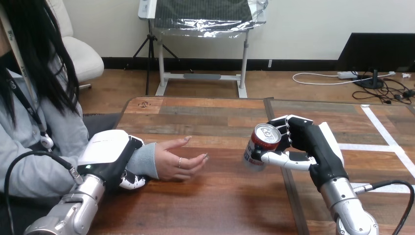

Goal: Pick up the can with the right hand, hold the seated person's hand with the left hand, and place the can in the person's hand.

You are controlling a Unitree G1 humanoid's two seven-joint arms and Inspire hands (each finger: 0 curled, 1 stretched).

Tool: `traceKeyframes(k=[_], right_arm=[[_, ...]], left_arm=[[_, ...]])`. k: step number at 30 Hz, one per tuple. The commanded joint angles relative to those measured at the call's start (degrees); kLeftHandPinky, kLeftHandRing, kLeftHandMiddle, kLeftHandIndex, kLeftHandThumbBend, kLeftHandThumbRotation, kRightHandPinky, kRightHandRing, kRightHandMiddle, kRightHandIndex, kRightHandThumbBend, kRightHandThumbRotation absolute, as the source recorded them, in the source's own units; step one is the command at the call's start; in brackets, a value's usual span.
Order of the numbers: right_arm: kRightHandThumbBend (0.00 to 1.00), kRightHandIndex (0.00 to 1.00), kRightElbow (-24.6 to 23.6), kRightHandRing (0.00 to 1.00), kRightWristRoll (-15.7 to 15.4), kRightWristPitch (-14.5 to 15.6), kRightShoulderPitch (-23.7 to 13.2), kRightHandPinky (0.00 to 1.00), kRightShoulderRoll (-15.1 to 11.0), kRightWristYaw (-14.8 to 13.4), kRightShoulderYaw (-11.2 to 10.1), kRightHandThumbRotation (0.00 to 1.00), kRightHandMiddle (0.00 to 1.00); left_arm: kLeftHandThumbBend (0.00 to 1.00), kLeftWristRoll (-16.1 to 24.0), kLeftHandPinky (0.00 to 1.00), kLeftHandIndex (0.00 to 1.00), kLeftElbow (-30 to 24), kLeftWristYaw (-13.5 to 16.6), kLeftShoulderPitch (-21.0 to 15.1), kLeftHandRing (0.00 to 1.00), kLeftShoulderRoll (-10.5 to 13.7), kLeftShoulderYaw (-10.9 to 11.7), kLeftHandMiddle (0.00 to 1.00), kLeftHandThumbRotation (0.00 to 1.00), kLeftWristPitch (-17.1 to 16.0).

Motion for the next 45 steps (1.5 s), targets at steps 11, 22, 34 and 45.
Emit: traceKeyframes(k=[11, 22, 34, 45], right_arm=[[0.75, 0.54, -0.19, 0.45, -1.02, -2.33, -6.07, 0.42, -0.03, -1.73, 0.44, 0.0, 0.51], [0.76, 0.53, 0.16, 0.45, -2.11, -2.41, -6.22, 0.42, -0.04, -2.31, 1.15, 0.0, 0.51], [0.75, 0.53, 0.47, 0.44, -2.87, -2.21, -6.42, 0.41, 0.33, -2.51, 1.66, 0.0, 0.51], [0.74, 0.53, 0.6, 0.45, -2.6, -1.69, -6.41, 0.42, 1.07, -1.85, 2.17, 0.0, 0.52]], left_arm=[[0.83, -0.61, 0.39, 0.48, -4.83, 0.57, 0.76, 0.42, -0.57, 0.34, 0.46, 0.0, -1.94], [0.83, -0.62, 0.39, 0.48, -6.8, 0.99, 1.34, 0.42, -0.1, 0.56, 0.46, 0.0, -2.94], [0.83, -0.97, 0.38, 0.48, -9.01, 0.97, 2.09, 0.42, 0.29, 1.1, 0.46, 0.0, -3.99], [0.84, -1.2, 0.38, 0.47, -11.33, 0.61, 2.8, 0.41, 0.48, 1.61, 0.46, 0.0, -4.41]])
